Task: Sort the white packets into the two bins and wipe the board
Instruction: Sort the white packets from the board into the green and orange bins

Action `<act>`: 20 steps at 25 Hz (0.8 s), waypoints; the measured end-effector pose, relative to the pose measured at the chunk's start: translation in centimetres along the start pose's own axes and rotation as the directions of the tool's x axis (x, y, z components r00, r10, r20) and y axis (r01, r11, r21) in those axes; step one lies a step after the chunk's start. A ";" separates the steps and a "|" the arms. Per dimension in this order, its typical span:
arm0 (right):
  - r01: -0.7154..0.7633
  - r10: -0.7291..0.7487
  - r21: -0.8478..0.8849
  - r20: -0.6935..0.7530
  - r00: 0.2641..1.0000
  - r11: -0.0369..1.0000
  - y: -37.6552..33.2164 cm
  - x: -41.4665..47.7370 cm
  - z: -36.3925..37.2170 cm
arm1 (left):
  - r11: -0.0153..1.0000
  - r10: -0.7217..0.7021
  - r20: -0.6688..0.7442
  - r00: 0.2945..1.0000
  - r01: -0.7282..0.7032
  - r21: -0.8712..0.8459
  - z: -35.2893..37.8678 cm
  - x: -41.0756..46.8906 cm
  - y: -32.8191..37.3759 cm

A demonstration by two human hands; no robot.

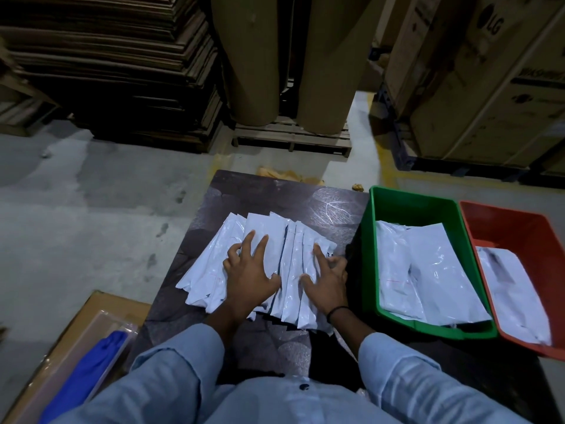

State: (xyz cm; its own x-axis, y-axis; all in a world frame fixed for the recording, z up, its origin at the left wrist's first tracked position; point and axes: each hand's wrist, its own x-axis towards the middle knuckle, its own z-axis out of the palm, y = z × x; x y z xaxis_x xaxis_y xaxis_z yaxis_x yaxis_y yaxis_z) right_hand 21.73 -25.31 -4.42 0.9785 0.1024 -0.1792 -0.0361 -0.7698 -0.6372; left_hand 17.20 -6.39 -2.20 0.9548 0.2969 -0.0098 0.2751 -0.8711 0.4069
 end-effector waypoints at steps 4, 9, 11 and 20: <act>-0.080 0.078 0.021 0.067 0.995 0.997 -0.5 0.3 0.2 | 0.999 -0.031 -0.007 1.000 0.030 -0.043 -0.9 -0.3 -0.3; -0.062 0.053 0.083 0.108 0.993 0.995 -0.6 0.0 -0.4 | 0.999 -0.033 -0.030 0.999 0.032 -0.043 -1.3 -0.5 -0.7; -0.078 0.067 0.080 0.138 0.988 0.994 -0.7 -0.4 -0.3 | 0.999 -0.028 -0.031 0.999 0.027 -0.043 -1.3 -0.7 -0.6; -0.143 0.180 -0.249 0.131 0.975 0.958 -1.0 -1.8 -0.6 | 0.997 -0.056 0.025 0.998 0.058 -0.059 -0.7 -1.8 -1.8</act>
State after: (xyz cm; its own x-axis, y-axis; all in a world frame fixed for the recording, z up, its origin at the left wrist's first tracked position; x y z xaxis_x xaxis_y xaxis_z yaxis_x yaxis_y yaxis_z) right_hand 20.10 -25.10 -2.99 0.9208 0.0440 -0.3875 -0.1240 -0.9090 -0.3979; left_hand 14.91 -5.07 -2.27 0.9404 0.3354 -0.0557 0.3224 -0.8279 0.4589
